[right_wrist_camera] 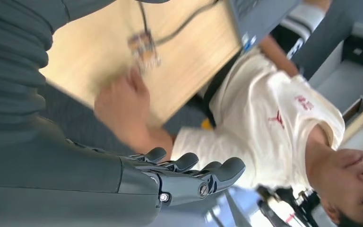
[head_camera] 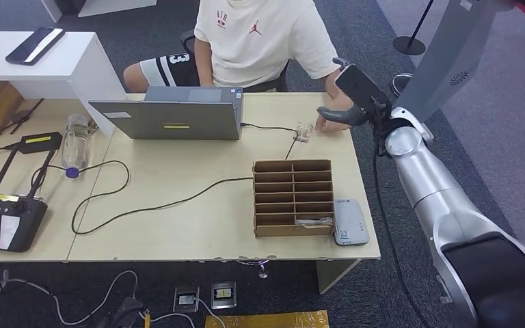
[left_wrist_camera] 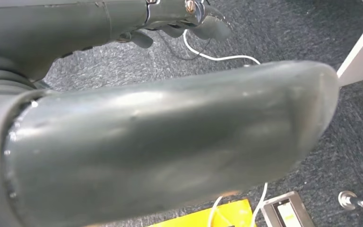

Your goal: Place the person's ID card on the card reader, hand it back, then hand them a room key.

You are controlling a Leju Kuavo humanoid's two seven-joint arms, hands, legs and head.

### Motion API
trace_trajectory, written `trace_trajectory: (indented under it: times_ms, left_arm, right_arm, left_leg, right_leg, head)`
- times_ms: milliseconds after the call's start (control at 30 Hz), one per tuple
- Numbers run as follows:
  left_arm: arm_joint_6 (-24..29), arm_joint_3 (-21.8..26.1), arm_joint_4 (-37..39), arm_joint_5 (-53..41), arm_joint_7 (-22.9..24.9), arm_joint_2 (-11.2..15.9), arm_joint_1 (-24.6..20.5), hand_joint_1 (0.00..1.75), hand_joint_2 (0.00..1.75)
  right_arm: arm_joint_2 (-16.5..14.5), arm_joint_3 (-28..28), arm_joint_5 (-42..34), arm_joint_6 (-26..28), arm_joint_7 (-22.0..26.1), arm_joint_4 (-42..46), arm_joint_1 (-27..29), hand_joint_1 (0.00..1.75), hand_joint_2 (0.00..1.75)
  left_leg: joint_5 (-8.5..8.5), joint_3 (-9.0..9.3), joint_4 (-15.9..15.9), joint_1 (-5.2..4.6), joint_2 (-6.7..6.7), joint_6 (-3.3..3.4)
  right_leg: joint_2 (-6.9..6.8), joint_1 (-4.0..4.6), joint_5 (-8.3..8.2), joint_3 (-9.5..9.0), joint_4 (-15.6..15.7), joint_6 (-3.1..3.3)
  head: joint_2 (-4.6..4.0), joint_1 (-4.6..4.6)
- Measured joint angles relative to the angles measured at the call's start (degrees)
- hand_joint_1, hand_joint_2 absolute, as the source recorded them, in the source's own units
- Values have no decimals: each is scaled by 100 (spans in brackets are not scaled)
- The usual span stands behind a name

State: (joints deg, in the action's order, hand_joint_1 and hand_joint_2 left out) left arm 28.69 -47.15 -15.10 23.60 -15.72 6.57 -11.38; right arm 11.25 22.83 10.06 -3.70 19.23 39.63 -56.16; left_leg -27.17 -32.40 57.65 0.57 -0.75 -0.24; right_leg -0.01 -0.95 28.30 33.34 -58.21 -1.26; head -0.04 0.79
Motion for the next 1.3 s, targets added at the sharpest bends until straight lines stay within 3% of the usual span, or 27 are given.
trace_trajectory:
  times_ms: [167, 367, 667, 933, 1100, 1300]
  left_arm:
    - [-30, -2, 2, 68, 0, 53, 64, 0, 0]
    - [-7, -2, 7, 99, -2, 103, 94, 0, 0]
    - [9, -2, 9, 84, -2, 132, 106, 0, 0]
    - [12, -2, 13, 105, -2, 133, 127, 0, 0]
    - [14, -1, 15, 134, 44, 132, 134, 0, 0]
    - [67, 0, 15, 185, 94, 120, 165, 0, 0]
  right_arm:
    - [243, -343, -1706, -751, -1346, 1739, 1018, 0, 175]
    - [535, -667, -2524, -1097, -2182, 3746, 2072, 0, 175]
    - [803, -947, -2909, -1087, -2768, 5691, 3188, 0, 175]
    - [928, -1032, -2813, -1315, -3119, 6538, 3762, 0, 175]
    - [1002, -1044, -1919, -1432, -3287, 6732, 3973, 0, 175]
    - [1138, -958, 1071, -1088, -2978, 6710, 4253, 0, 175]
  left_leg:
    - [-3, -2, 0, 1, -2, -1]
    - [-7, -1, -1, 2, -1, -5]
    - [-7, 1, -2, 2, 7, -5]
    - [-8, -2, -3, 3, 8, -5]
    - [-8, -2, -3, 3, 7, -5]
    - [-8, -5, -3, 3, 6, -6]
  right_leg:
    - [-1, 1, 1, 0, 2, 1]
    - [1, 2, 3, 2, 5, 4]
    - [7, 2, 3, 1, 5, 4]
    - [8, 2, 4, 2, 5, 5]
    - [4, 2, 4, 1, 5, 5]
    - [3, 2, 5, 2, 5, 6]
  head:
    - [0, -1]
    - [0, 1]
    - [0, 0]
    - [0, -1]
    - [0, -1]
    - [0, -1]
